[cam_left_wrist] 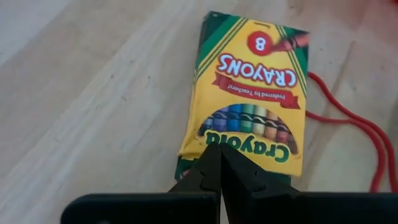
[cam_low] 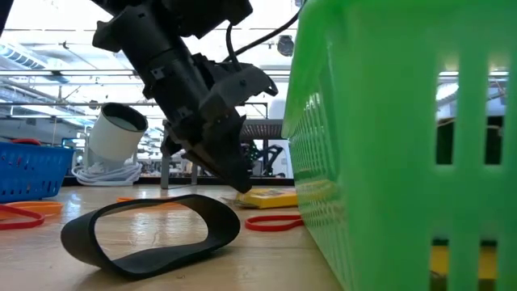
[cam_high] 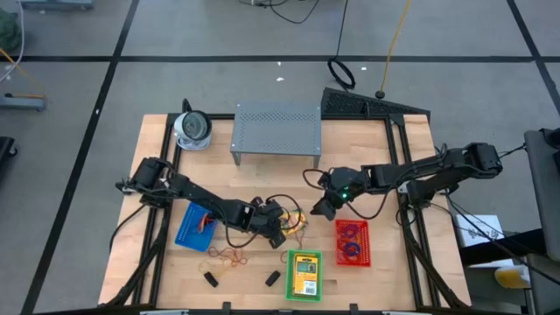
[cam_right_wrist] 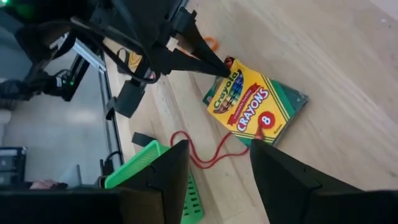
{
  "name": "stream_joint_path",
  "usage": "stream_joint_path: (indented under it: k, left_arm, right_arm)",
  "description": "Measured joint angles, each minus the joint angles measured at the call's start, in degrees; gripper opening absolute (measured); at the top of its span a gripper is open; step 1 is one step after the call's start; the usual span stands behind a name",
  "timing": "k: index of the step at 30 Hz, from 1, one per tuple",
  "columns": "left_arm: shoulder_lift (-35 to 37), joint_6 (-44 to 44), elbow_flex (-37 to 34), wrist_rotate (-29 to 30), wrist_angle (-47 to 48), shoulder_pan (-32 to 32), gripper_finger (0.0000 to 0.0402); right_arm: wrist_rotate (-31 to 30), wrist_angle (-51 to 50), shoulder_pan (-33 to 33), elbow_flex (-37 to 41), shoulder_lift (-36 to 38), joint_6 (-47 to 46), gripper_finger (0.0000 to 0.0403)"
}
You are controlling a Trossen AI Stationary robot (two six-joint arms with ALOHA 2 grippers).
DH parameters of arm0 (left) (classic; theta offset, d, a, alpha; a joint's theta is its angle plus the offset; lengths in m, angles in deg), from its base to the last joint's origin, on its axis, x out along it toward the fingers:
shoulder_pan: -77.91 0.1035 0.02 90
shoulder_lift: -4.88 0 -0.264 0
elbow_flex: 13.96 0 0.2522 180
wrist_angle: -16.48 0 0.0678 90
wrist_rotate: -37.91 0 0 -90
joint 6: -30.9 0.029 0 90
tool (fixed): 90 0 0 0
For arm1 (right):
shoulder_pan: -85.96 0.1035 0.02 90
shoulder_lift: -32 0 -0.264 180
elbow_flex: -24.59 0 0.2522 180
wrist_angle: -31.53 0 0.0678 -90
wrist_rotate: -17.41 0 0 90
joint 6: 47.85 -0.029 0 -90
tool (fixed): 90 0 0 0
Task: Pick & Place Office Desk Supplies
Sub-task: Put the yellow crayon box into the green bin
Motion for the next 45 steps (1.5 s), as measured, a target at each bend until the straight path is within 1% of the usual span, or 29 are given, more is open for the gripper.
stream_joint_path:
  k: [3, 7, 12, 14, 17, 21, 29, 37, 41, 45]
  left_arm:
    - [-0.5, -0.16, 0.0, 1.07, -0.35, -0.03, 0.0]
    - [-1.0, -0.28, 0.0, 1.21, -2.59, -0.24, 0.0]
    - [-1.29, -0.6, 0.0, 1.04, -5.2, -0.47, 0.0]
    - [-1.29, -1.16, -0.02, 1.06, -4.46, -0.55, 0.0]
    - [-1.29, -1.74, -0.02, 1.57, -4.03, -0.55, 0.0]
    - [-1.29, -2.69, -0.02, 2.55, -3.58, -0.55, 0.0]
    - [-1.87, -3.79, -0.02, 2.59, -4.29, -0.55, 0.0]
    - [-4.75, -3.56, 0.0, -0.32, -10.63, -0.17, 0.0]
    - [-4.76, -4.34, 0.02, -0.41, -9.28, -0.2, 0.0]
    - [-4.33, -6.64, 0.21, -0.2, -4.06, -0.22, 0.0]
  right_arm:
    - [-0.04, -0.21, -0.11, -0.02, -0.82, -2.32, 0.016]
    - [0.59, -0.31, -0.31, -0.02, -5.03, -4.96, 0.016]
    - [4.78, 4.73, -0.28, 0.01, -11.97, -8.67, 0.016]
    - [5.93, 7.54, -0.45, -0.04, -13.65, -10.03, 0.016]
    - [6.01, 7.78, -0.95, -0.04, -14.78, -10.85, 0.016]
    - [5.99, 7.37, -1.98, -0.03, -15.56, -12.21, 0.016]
    - [5.89, 6.87, -2.95, -0.02, -15.72, -13.36, 0.016]
    - [5.73, 6.28, -2.95, -0.02, -15.69, -13.8, 0.016]
    - [5.74, 6.39, -2.95, -0.02, -15.69, -13.97, 0.016]
    - [5.74, 6.37, -2.84, -0.02, -15.69, -13.53, 0.016]
